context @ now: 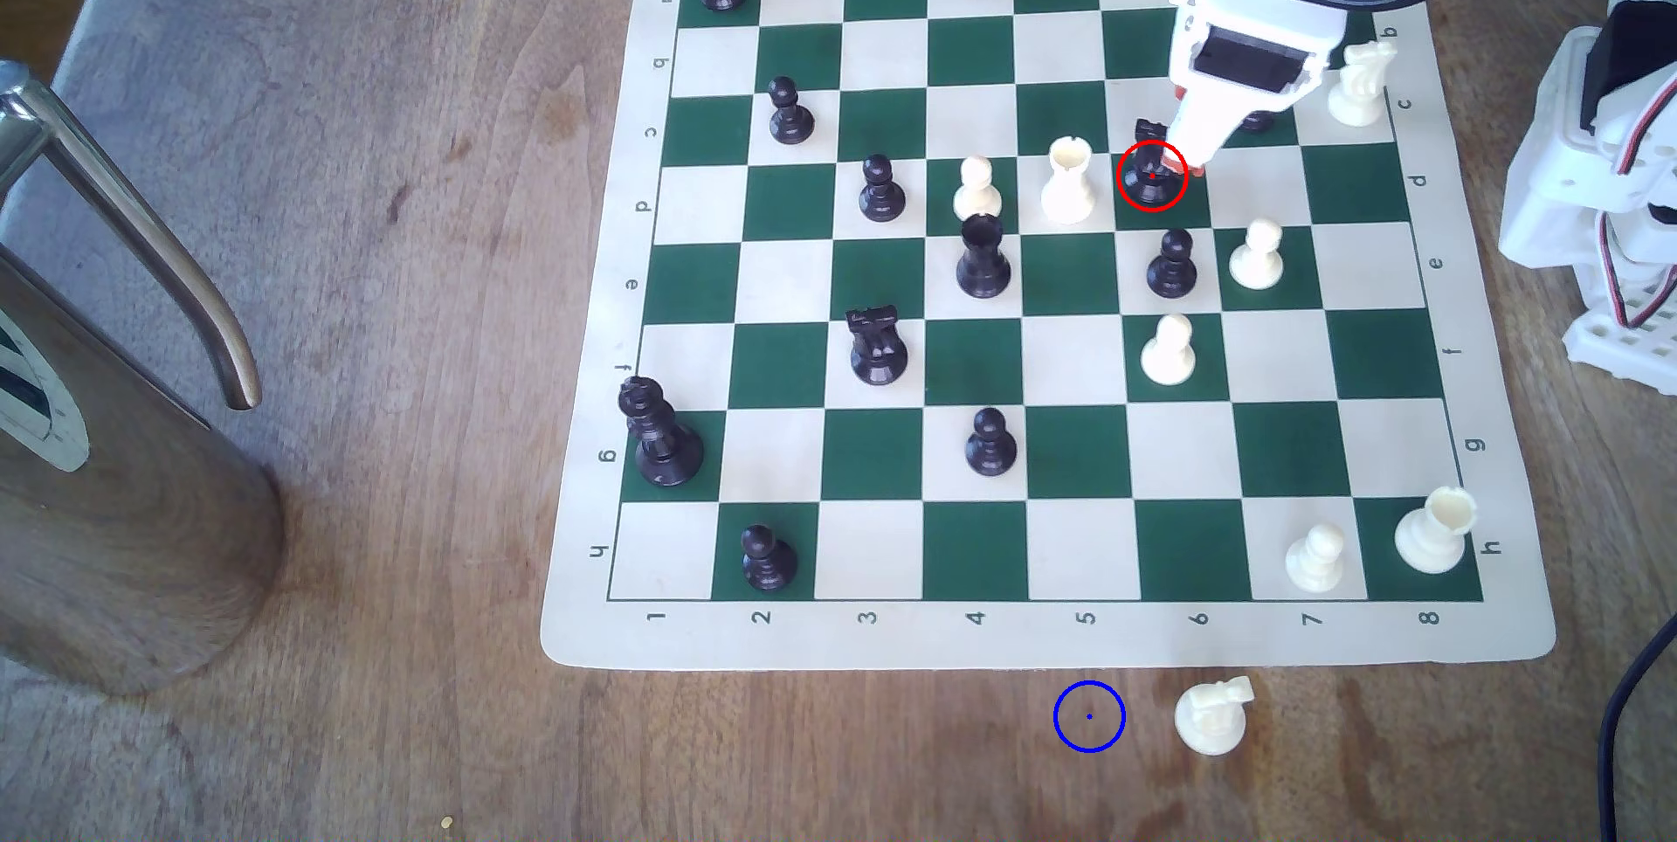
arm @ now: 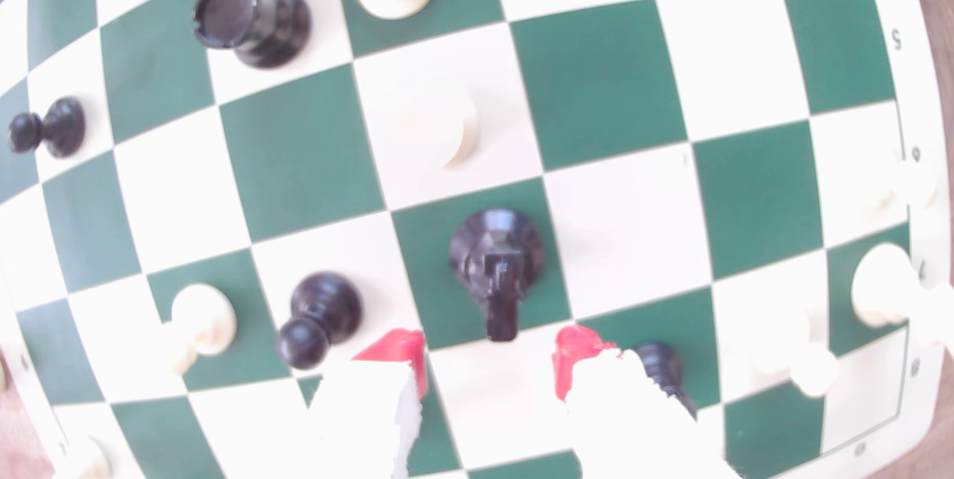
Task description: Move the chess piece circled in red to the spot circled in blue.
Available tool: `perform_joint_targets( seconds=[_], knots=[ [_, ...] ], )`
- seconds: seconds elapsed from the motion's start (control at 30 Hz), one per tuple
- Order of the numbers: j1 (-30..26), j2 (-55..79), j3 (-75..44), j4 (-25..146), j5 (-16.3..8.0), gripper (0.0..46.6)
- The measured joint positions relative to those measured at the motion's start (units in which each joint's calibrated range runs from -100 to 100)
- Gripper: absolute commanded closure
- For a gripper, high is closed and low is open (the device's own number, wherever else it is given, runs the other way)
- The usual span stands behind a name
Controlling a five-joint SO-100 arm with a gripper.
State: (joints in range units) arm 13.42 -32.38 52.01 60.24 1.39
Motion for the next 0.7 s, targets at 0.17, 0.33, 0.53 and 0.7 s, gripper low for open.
perform_joint_targets(
  seconds=[0.17, 0.33, 0.53, 0.7],
  knots=[
    [0.0, 1.26, 0.0, -2.23, 0.0, 33.3],
    [0.0, 3.27, 0.54, -3.75, 0.0, 33.3],
    [0.0, 4.94, 1.36, -6.22, 0.0, 34.8],
    [0.0, 6.95, 2.08, -8.21, 0.0, 34.4]
  ],
)
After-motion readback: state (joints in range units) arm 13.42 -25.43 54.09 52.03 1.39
